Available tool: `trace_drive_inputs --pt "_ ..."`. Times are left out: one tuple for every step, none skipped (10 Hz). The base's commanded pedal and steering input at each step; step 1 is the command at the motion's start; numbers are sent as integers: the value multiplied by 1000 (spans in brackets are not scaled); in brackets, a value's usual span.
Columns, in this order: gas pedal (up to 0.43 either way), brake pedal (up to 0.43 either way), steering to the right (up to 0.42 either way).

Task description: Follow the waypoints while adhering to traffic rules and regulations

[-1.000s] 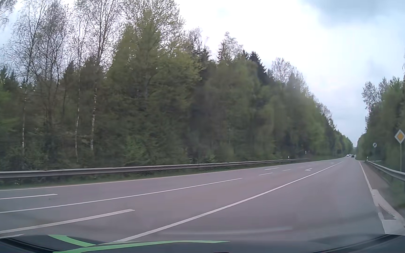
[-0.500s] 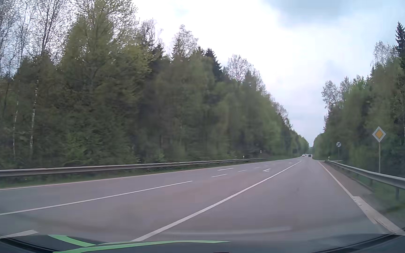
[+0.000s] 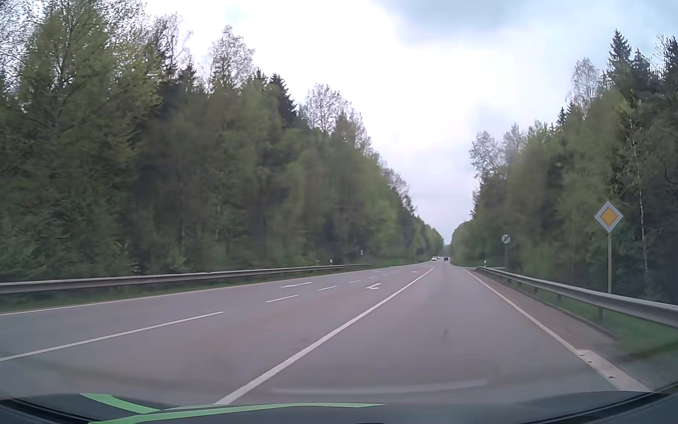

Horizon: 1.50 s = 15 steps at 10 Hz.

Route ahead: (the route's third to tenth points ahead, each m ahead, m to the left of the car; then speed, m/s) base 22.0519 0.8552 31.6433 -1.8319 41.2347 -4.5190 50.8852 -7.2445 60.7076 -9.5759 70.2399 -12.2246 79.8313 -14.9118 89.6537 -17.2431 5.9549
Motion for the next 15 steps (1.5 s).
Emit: trace_drive_inputs --pt "350 0 182" --pt "350 0 161" --pt "358 0 138" --pt "358 0 126" --pt "358 0 116" --pt "358 0 110" --pt "358 0 105" --pt "358 0 93" --pt "370 0 79" --pt "370 0 69" --pt "378 0 59" --pt "378 0 49" --pt "378 0 36" --pt "378 0 22" --pt "378 0 8"
